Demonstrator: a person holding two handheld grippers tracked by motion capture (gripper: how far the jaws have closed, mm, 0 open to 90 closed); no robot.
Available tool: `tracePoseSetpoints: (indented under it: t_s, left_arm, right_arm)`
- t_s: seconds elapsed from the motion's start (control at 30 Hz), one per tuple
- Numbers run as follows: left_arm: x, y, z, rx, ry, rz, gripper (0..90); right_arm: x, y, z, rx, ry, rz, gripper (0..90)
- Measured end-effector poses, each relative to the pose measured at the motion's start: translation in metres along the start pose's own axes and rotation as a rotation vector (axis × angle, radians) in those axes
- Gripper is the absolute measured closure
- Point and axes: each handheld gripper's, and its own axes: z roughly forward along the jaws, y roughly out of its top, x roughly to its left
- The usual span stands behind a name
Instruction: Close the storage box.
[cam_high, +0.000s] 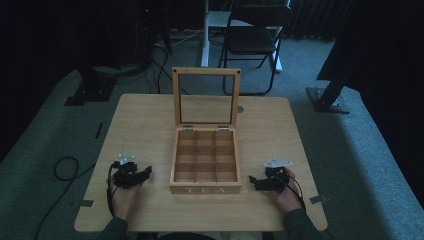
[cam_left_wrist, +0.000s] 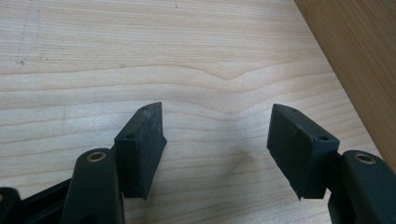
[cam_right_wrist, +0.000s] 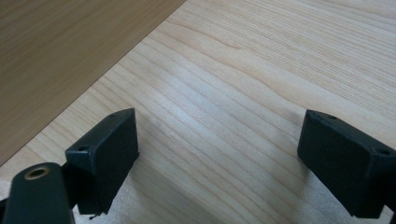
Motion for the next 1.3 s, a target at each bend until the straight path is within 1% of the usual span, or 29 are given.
tracePoseSetpoints:
  t_s: [0.03, 0.07, 0.37, 0.43, 0.63, 0.73, 0.8, 0.9, 1.0, 1.03, 1.17, 1.3]
  left_arm:
    - [0.0, 0.0, 0.0, 0.0, 0.0, 0.0, 36.8]
    - [-0.001, 0.0, 0.0, 0.002, 0.009, 0.013, 36.9]
    - [0.0, -0.001, -0.001, 0.005, 0.023, 0.008, 36.8]
    - [0.001, 0.0, -0.002, -0.002, 0.025, 0.006, 36.8]
    - [0.002, 0.001, -0.007, -0.012, 0.007, -0.012, 36.8]
    - [0.002, 0.002, -0.009, -0.023, 0.007, -0.016, 36.8]
    - [0.003, 0.005, -0.014, -0.036, -0.001, -0.028, 36.6]
    - [0.003, 0.009, -0.019, -0.048, -0.008, -0.027, 36.6]
    - [0.003, 0.015, -0.024, -0.055, -0.013, -0.012, 36.6]
    - [0.002, 0.016, -0.025, -0.058, -0.017, -0.015, 36.5]
    - [0.001, 0.024, -0.029, -0.068, -0.022, 0.0, 36.5]
    - [0.0, 0.034, -0.035, -0.085, -0.021, 0.024, 36.5]
  right_arm:
    - [0.0, 0.0, 0.0, 0.0, 0.0, 0.0, 12.0]
    - [0.0, 0.0, 0.0, 0.0, 0.001, 0.0, 12.0]
    - [0.0, 0.0, 0.0, 0.0, 0.0, 0.0, 12.1]
    - [0.0, 0.0, 0.0, 0.0, 0.0, 0.001, 12.1]
    - [0.0, 0.0, 0.0, 0.0, -0.001, 0.0, 12.1]
    - [0.0, 0.0, 0.0, 0.0, -0.002, 0.003, 12.1]
    - [0.0, 0.0, 0.0, 0.0, -0.002, 0.003, 12.1]
    - [0.001, 0.0, 0.0, 0.0, -0.004, 0.005, 12.1]
    - [0.001, 0.0, 0.0, 0.001, -0.005, 0.006, 12.1]
    - [0.001, 0.0, 0.0, 0.0, -0.004, 0.005, 12.7]
    - [0.001, -0.001, -0.001, -0.004, -0.002, 0.0, 13.6]
    - [0.001, -0.001, -0.001, -0.004, -0.003, 0.002, 13.7]
